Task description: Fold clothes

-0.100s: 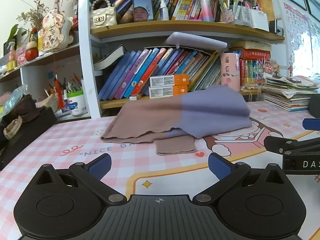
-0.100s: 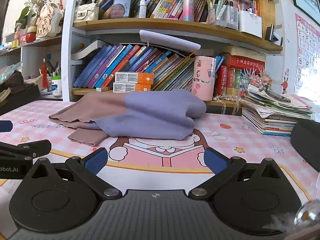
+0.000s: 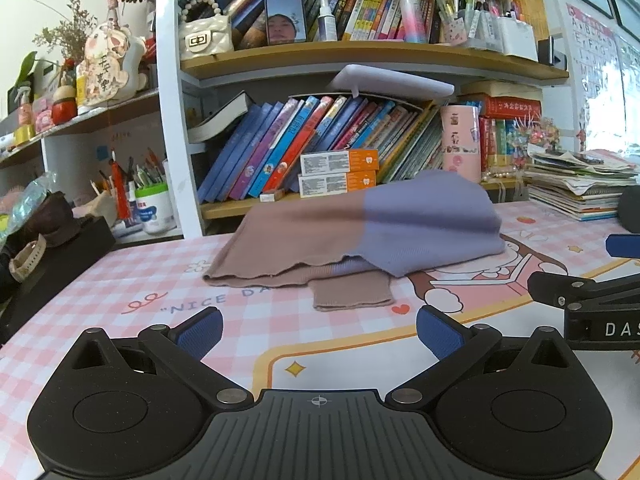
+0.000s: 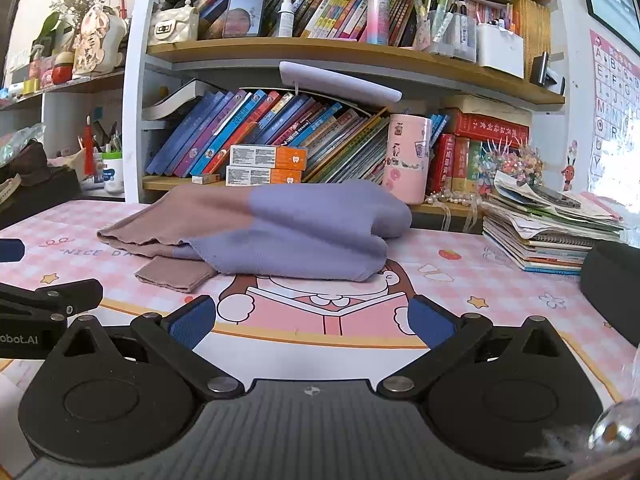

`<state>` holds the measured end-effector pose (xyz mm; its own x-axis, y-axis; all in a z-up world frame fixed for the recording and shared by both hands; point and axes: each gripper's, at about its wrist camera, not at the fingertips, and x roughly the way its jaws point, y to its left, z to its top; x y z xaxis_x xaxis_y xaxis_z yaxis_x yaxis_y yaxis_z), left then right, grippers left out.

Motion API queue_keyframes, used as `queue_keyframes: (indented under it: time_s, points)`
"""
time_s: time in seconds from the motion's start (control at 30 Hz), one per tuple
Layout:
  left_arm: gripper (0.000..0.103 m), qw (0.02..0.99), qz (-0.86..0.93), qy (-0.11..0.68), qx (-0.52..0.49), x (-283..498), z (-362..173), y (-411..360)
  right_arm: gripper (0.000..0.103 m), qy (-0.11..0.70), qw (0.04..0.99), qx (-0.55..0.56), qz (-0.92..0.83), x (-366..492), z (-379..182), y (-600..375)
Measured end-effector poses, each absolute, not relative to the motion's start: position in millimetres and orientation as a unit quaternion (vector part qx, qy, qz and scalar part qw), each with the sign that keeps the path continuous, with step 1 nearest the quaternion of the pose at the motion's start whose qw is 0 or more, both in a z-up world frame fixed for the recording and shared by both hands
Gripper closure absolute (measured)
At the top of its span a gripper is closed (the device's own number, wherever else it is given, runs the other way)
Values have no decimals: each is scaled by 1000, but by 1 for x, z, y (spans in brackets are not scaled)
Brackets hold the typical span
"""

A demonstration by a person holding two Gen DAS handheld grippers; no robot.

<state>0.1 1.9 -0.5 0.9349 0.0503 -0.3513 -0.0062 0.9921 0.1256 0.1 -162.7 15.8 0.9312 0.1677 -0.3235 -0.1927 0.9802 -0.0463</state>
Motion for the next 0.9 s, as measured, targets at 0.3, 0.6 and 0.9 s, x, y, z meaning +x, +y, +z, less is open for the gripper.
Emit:
queue_keyframes:
  time_s: [0.3, 0.6, 0.9]
  points:
    - [0, 982, 16, 181, 44, -2, 0, -1, 0, 157, 982, -52, 90, 1, 16, -162]
    - [0, 983, 12, 181, 38, 0, 3, 2, 0, 163, 981, -54, 90, 1, 15, -160]
    - [0, 983, 13, 180, 39, -1, 1, 1, 0, 166, 981, -52, 89, 2, 17, -159]
